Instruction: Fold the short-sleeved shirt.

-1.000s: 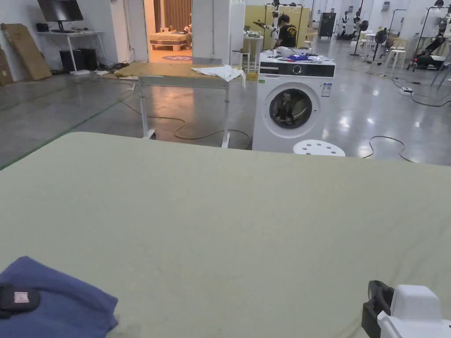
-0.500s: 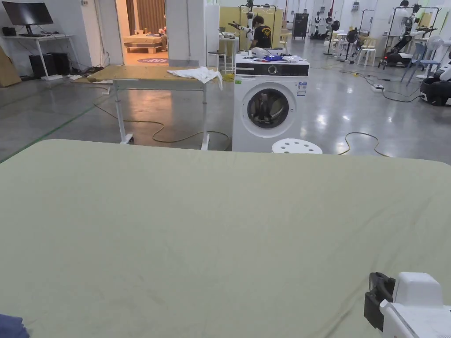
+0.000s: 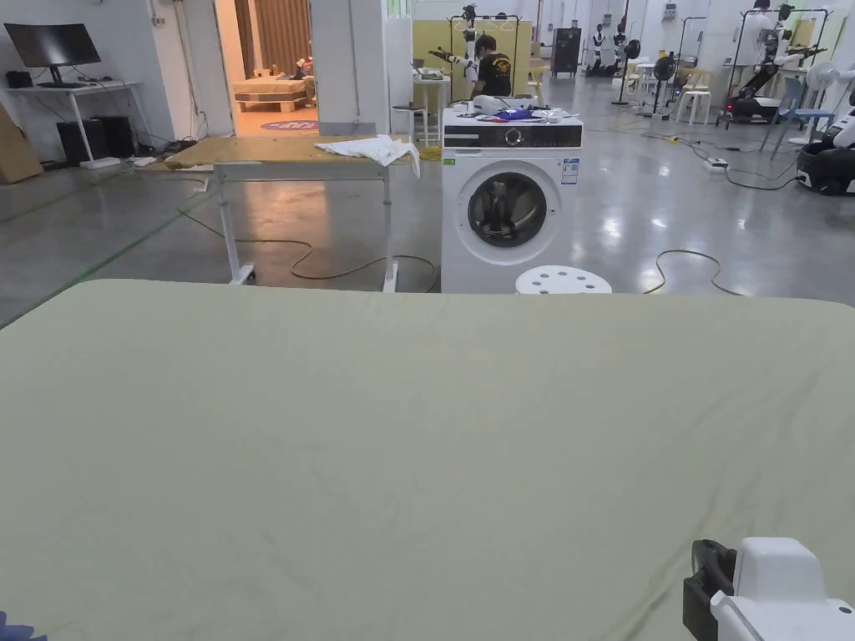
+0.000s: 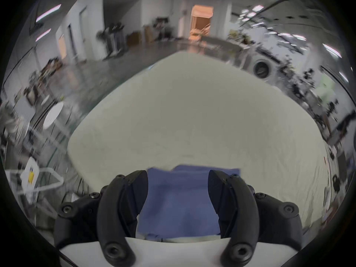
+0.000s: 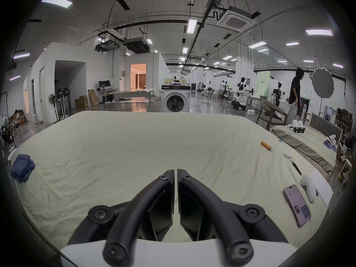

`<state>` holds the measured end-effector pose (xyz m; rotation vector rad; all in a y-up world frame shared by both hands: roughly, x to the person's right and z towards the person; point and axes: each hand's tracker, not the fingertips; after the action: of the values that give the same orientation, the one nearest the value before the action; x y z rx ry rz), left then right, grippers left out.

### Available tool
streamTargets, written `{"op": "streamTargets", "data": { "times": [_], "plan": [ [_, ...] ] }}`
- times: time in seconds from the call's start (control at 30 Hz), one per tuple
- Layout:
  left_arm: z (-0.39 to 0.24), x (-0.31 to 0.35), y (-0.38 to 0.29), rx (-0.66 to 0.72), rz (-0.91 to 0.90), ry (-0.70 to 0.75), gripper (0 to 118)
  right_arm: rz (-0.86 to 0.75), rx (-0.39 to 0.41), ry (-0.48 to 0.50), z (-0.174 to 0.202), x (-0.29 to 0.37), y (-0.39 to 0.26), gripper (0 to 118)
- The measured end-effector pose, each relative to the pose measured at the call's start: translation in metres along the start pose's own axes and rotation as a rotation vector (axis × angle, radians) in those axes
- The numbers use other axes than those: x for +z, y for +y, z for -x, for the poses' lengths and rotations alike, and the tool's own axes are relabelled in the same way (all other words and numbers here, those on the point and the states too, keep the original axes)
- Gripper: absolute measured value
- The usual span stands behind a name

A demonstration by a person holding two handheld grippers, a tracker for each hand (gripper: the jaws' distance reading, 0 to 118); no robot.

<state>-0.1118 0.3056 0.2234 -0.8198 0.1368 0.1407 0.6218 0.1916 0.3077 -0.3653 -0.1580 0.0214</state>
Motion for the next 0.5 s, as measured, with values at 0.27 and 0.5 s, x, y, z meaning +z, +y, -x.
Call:
{"op": "streamTargets", "data": {
  "times": [0.27,0.5],
  "plan": [
    [-0.104,-0.024,-0.068,-0.150,-0.175,-0.237,68,-0.023,-0.033,0.017,0.005,0.001,0.000,2],
    [-0.223,-0.037,-0.113,-0.143,-0.412,-0.328,62,-0.050,-0.039,0.031,0.017,0.002,0.008,2]
  ]
}}
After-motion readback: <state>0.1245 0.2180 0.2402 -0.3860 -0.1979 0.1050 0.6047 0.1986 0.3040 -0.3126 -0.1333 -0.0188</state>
